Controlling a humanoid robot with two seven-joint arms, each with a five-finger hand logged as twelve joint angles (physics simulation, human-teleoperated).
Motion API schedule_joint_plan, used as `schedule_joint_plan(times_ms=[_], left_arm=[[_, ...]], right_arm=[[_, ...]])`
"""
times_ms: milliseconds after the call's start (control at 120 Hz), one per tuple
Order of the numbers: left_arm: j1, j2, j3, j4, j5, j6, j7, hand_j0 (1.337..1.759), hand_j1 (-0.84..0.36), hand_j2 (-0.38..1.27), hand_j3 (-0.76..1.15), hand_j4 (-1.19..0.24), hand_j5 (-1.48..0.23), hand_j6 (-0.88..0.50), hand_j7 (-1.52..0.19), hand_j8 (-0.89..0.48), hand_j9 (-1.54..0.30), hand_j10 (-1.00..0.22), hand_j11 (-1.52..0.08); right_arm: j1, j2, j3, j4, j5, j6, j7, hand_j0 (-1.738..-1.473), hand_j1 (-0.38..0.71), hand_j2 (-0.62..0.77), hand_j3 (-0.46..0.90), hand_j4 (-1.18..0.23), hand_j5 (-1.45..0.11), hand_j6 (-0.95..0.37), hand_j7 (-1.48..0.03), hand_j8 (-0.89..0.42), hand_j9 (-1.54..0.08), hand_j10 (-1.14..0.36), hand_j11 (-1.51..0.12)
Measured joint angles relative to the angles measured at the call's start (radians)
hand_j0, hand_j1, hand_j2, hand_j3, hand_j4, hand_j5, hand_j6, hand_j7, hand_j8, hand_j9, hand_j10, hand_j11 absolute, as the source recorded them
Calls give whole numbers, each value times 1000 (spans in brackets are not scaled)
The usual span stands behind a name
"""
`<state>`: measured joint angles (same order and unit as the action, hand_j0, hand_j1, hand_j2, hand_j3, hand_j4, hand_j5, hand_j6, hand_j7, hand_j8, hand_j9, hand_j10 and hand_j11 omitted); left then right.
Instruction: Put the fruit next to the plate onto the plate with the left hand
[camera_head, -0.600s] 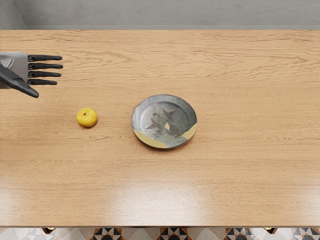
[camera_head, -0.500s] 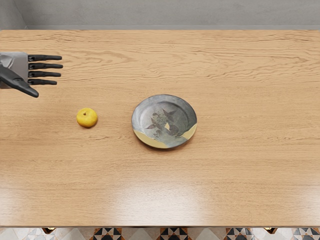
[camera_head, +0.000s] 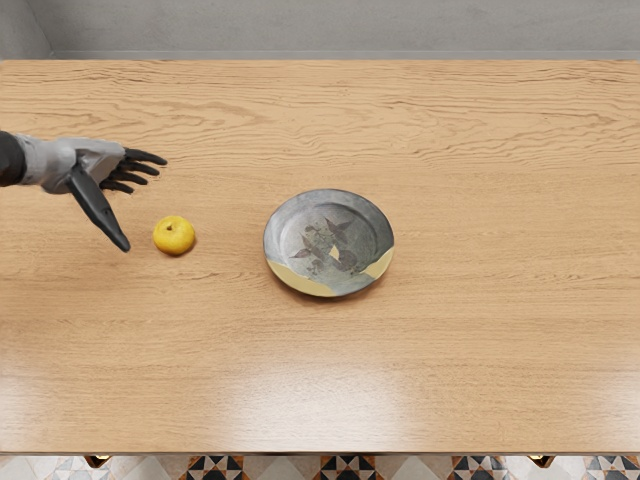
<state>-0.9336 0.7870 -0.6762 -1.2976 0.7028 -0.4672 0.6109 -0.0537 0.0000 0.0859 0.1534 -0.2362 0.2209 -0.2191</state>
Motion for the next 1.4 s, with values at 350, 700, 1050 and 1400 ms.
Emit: schedule_joint_plan(times_ms=[350, 700, 1050, 1400], left_arm=[[13, -127, 207, -208, 543, 471, 0, 1658, 270, 15, 0, -71, -88, -72, -88, -72, -87, -70, -87], [56, -143, 420, -299, 745, 769, 0, 1658, 271, 16, 0, -71, -88, -73, -87, -72, -87, -71, -87], [84, -144, 451, -284, 760, 801, 0, 1658, 282, 15, 0, -62, -76, -64, -76, -64, -76, -62, -76], [99, -143, 460, -266, 760, 800, 0, 1658, 110, 44, 0, -206, -263, -207, -262, -207, -262, -205, -262]], right_arm=[[0, 0, 0, 0, 0, 0, 1, -1658, -323, -4, 0, -22, -29, -22, -29, -22, -29, -22, -29], [0, 0, 0, 0, 0, 0, 1, -1658, -322, -4, 0, -22, -29, -22, -29, -22, -29, -22, -29], [0, 0, 0, 0, 0, 0, 1, -1658, -322, -4, 0, -22, -29, -22, -29, -22, -29, -22, -29], [0, 0, 0, 0, 0, 0, 1, -1658, -322, -4, 0, -22, -29, -22, -29, -22, -29, -22, -29]])
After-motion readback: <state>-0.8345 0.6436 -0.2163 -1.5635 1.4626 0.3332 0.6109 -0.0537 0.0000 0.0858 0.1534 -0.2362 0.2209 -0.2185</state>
